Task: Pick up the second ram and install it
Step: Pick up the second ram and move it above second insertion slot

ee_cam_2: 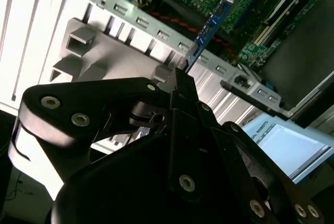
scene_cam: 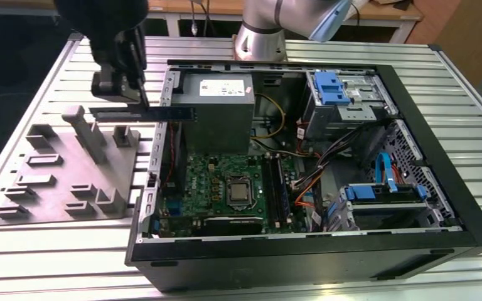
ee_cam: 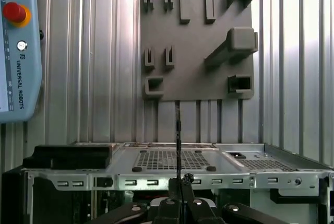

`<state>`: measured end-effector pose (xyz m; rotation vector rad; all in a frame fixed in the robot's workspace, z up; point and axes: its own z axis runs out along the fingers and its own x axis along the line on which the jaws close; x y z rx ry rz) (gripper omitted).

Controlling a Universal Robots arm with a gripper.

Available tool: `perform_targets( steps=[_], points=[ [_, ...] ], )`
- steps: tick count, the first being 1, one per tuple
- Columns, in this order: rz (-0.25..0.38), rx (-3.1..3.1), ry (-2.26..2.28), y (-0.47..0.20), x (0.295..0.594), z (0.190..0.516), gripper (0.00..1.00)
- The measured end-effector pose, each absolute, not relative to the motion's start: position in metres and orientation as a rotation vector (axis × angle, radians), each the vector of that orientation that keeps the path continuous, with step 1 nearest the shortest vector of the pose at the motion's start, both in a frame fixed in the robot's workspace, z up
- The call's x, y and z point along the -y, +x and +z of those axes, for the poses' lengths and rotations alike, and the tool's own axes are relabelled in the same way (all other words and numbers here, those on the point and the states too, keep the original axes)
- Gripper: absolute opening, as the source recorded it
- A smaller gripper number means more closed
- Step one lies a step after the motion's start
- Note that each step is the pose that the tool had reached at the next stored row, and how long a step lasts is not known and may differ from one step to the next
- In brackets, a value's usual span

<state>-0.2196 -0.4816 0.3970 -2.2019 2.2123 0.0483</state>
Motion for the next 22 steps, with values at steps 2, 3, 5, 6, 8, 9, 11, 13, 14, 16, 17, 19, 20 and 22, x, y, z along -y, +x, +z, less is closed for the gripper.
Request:
perform_targets(
  steps=[2, 3, 5, 6, 8, 9, 11, 13, 14, 16, 17, 19, 20, 22],
  points=[
    [0.048, -2.213, -2.202, -0.213, 0.482, 0.397, 0.11],
    [0.048, -2.213, -2.201, -0.209, 0.482, 0.397, 0.11],
    [0.048, -2.213, -2.201, -0.202, 0.482, 0.397, 0.11],
    [0.048, -2.213, -2.201, -0.199, 0.482, 0.397, 0.11],
    [0.048, -2.214, -2.201, -0.192, 0.482, 0.397, 0.11],
    [0.048, -2.214, -2.2, -0.189, 0.482, 0.396, 0.11],
    [0.048, -2.214, -2.2, -0.182, 0.482, 0.396, 0.11],
    [0.048, -2.214, -2.2, -0.176, 0.482, 0.396, 0.11],
    [0.048, -2.215, -2.2, -0.173, 0.482, 0.396, 0.11],
    [0.048, -2.215, -2.199, -0.166, 0.482, 0.396, 0.11],
    [0.048, -2.215, -2.199, -0.163, 0.482, 0.396, 0.11],
    [0.048, -2.215, -2.199, -0.156, 0.482, 0.396, 0.11],
    [0.048, -2.216, -2.199, -0.153, 0.482, 0.396, 0.11],
    [0.048, -2.216, -2.198, -0.147, 0.482, 0.396, 0.11]
  ],
)
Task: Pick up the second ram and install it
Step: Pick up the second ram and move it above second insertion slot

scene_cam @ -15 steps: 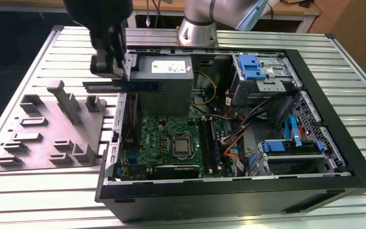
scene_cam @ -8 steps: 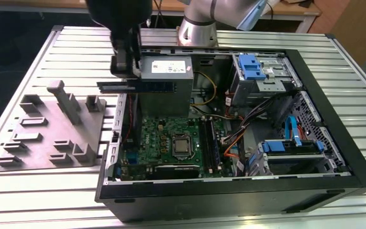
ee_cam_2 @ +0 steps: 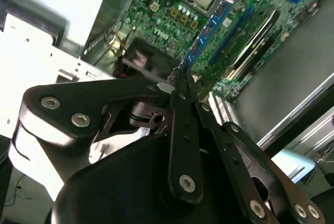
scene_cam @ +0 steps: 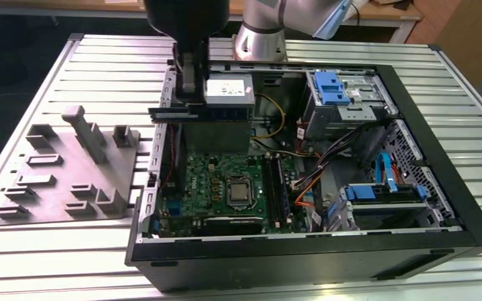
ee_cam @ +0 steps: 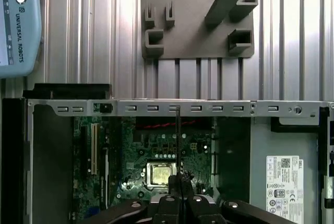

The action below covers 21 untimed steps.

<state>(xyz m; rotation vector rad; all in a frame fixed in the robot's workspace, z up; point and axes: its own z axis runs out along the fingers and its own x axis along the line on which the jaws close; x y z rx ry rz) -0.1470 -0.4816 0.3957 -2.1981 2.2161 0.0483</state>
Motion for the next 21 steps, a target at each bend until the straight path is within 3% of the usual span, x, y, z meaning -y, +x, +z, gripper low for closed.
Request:
perform_targets(
  steps=[21],
  points=[
    [0.047, -2.228, -2.187, -0.118, 0.482, 0.395, 0.11]
  ],
)
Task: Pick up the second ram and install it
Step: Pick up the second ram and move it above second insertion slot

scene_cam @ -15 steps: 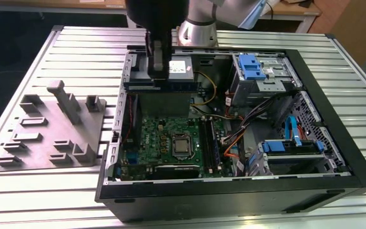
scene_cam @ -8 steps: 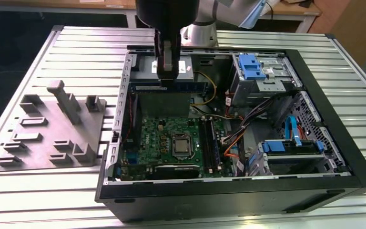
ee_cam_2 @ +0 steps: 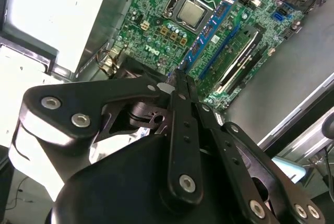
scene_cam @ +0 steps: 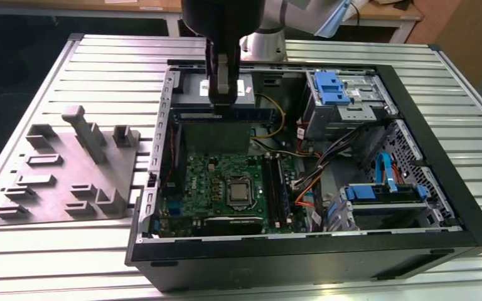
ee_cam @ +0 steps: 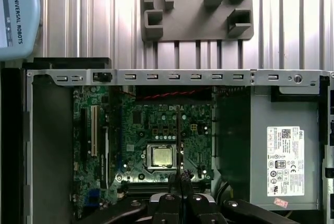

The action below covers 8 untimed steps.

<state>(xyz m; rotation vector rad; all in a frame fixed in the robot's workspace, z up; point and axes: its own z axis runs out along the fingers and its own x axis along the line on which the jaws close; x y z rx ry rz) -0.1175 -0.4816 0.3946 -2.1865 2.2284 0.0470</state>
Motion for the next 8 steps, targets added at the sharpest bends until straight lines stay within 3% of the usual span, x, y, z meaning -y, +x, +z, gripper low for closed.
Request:
perform_targets(
  steps=[8],
  points=[
    [0.047, -2.233, -2.182, -0.1074, 0.4816, 0.3915, 0.11]
  ],
)
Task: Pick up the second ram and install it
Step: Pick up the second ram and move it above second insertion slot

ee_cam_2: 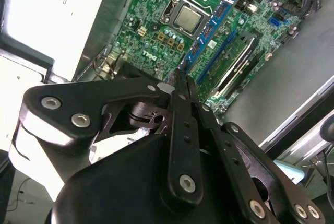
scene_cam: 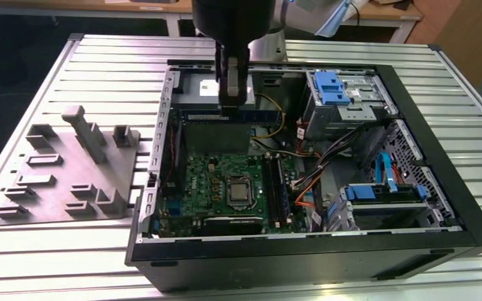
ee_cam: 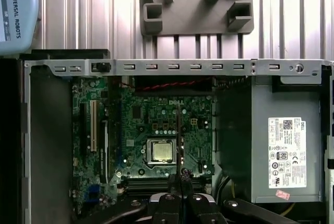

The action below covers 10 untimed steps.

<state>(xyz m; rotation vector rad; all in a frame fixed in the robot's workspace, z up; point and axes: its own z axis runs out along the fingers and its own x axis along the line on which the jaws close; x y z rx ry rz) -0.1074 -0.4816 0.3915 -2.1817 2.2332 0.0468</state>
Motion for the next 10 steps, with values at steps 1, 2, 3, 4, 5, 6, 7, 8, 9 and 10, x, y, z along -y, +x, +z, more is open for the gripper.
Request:
perform_targets(
  steps=[1, 2, 3, 4, 5, 6, 7, 8, 9, 10],
  points=[
    [0.047, -2.233, -2.182, -0.1057, 0.4816, 0.3911, 0.11],
    [0.047, -2.233, -2.182, -0.1041, 0.4816, 0.3906, 0.11],
    [0.047, -2.233, -2.182, -0.1025, 0.4816, 0.3903, 0.11],
    [0.047, -2.233, -2.182, -0.1009, 0.4816, 0.3899, 0.11],
    [0.047, -2.233, -2.182, -0.0996, 0.4816, 0.3892, 0.11],
    [0.047, -2.233, -2.182, -0.0988, 0.4816, 0.3885, 0.11],
    [0.047, -2.233, -2.182, -0.0984, 0.4816, 0.3875, 0.11],
    [0.047, -2.233, -2.182, -0.0982, 0.4816, 0.3863, 0.11],
    [0.047, -2.233, -2.182, -0.0981, 0.4816, 0.3851, 0.11],
    [0.047, -2.233, -2.182, -0.098, 0.4816, 0.3837, 0.11]
  ],
)
